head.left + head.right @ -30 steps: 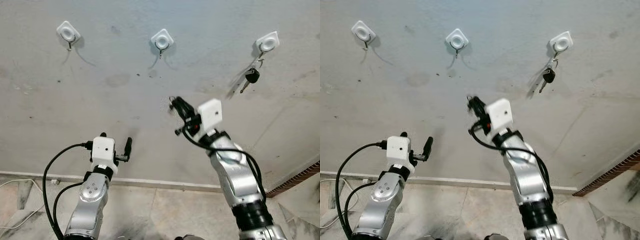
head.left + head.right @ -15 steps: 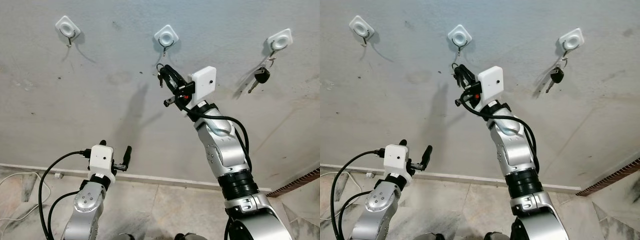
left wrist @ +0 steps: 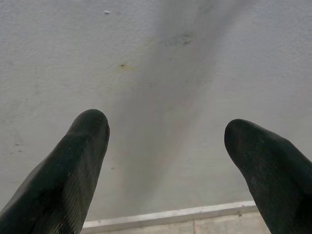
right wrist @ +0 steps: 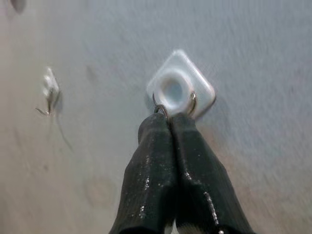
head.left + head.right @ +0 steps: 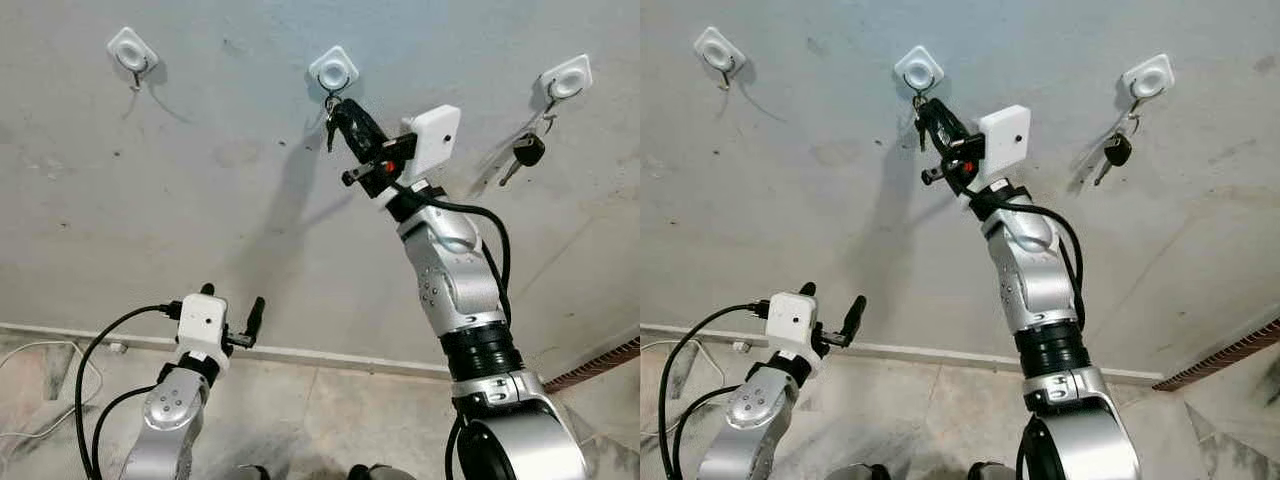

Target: Hang keys on a hook

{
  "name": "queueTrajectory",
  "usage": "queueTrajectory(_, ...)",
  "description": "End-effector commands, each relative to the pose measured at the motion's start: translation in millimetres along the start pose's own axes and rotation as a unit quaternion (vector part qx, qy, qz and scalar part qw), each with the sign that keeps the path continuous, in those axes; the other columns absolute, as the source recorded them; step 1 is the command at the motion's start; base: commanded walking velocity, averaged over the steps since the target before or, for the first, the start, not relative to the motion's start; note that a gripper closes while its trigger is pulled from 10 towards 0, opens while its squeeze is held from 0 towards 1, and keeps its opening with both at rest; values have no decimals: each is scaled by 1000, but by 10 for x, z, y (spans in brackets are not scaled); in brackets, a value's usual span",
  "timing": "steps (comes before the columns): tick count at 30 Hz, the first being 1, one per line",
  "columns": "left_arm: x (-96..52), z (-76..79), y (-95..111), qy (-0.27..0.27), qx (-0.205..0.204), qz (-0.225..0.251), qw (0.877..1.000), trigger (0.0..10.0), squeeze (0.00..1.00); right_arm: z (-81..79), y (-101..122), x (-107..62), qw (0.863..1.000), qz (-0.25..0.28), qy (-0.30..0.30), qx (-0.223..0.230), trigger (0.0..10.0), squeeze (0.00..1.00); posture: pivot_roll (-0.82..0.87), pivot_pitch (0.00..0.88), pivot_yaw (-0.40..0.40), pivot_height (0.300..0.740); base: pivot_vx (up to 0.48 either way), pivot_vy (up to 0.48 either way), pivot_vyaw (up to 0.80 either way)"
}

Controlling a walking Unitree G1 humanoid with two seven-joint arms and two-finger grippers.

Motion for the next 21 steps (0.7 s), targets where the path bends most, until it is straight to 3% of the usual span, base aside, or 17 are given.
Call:
queueTrajectory(1, -7, 24, -11, -8, 0, -4, 1000, 10000, 0, 29, 102, -30, 1000, 15, -1, 1, 10000, 0, 58, 171, 13, 740, 0, 0, 0)
queueTrajectory(10, 23, 59, -16, -18, -1, -7, 1000, 10000, 0, 94, 72, -30, 1000, 10, -19, 12, 10000, 0, 41, 168, 17, 740, 0, 0, 0)
queueTrajectory(17, 25, 78, -17, -21, -2, -6, 1000, 10000, 0, 29, 62, 17, 1000, 9, -7, 23, 10000, 0, 45, 169, 15, 740, 0, 0, 0)
queueTrajectory(21, 12, 70, -22, -17, -5, -7, 1000, 10000, 0, -90, 184, 48, 997, 31, 24, 70, 10000, 0, 53, 171, 10, 740, 0, 0, 0)
Point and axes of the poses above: a point about 5 cm out from each wrist's last joint towards the gripper, its own x axis pointing out of the wrist towards the gripper, its own y axis along the axis of the wrist's last joint, z = x × y, the point moved 4 cm from there along x, pointing out of the wrist towards the gripper, and after that the axes turned 6 degrees about x, right-handed, at the moved point
